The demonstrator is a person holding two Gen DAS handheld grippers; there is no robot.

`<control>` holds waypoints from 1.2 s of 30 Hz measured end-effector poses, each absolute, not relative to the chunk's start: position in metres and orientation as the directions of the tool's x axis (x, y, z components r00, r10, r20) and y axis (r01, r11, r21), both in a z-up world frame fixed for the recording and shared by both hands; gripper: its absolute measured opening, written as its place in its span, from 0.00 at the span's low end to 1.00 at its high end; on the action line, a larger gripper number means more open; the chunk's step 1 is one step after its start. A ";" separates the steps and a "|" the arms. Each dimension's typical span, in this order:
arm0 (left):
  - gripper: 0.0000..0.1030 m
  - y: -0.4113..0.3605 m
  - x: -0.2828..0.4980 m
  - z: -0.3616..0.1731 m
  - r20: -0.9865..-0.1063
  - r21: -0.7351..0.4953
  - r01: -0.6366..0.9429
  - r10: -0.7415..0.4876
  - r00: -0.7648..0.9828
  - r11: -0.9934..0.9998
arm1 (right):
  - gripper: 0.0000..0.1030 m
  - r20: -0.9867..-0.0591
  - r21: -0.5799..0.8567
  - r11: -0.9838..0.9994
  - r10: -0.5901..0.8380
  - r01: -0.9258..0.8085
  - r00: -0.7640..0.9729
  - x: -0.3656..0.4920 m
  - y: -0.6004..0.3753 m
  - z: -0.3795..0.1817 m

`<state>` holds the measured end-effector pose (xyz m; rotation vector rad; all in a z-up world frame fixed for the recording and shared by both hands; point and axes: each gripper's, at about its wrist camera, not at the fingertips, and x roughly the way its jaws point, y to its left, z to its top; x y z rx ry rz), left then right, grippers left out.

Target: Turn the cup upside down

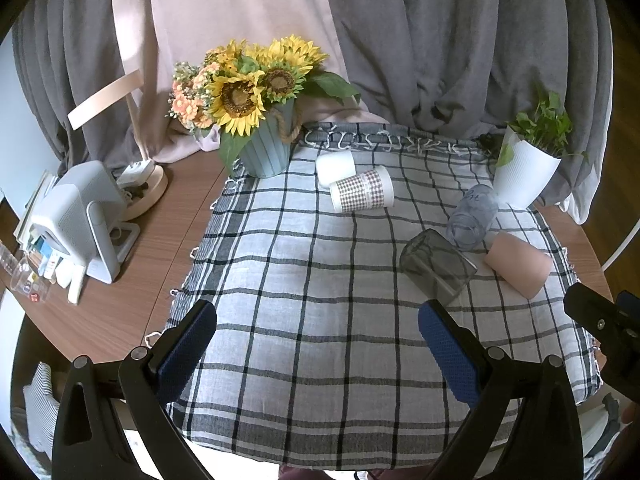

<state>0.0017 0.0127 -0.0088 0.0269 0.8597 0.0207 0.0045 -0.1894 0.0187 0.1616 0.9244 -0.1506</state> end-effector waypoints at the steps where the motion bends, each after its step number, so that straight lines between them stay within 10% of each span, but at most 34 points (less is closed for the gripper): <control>1: 1.00 0.013 0.003 -0.009 -0.757 0.036 -0.004 0.030 0.653 0.999 | 0.98 -0.803 0.074 0.977 -0.059 0.199 0.593 0.005 -0.190 0.018; 36: 1.00 -0.046 0.199 -0.053 -0.909 0.006 0.006 0.003 0.416 1.000 | 0.98 -0.910 0.313 0.871 0.161 0.379 0.382 0.203 -0.276 -0.061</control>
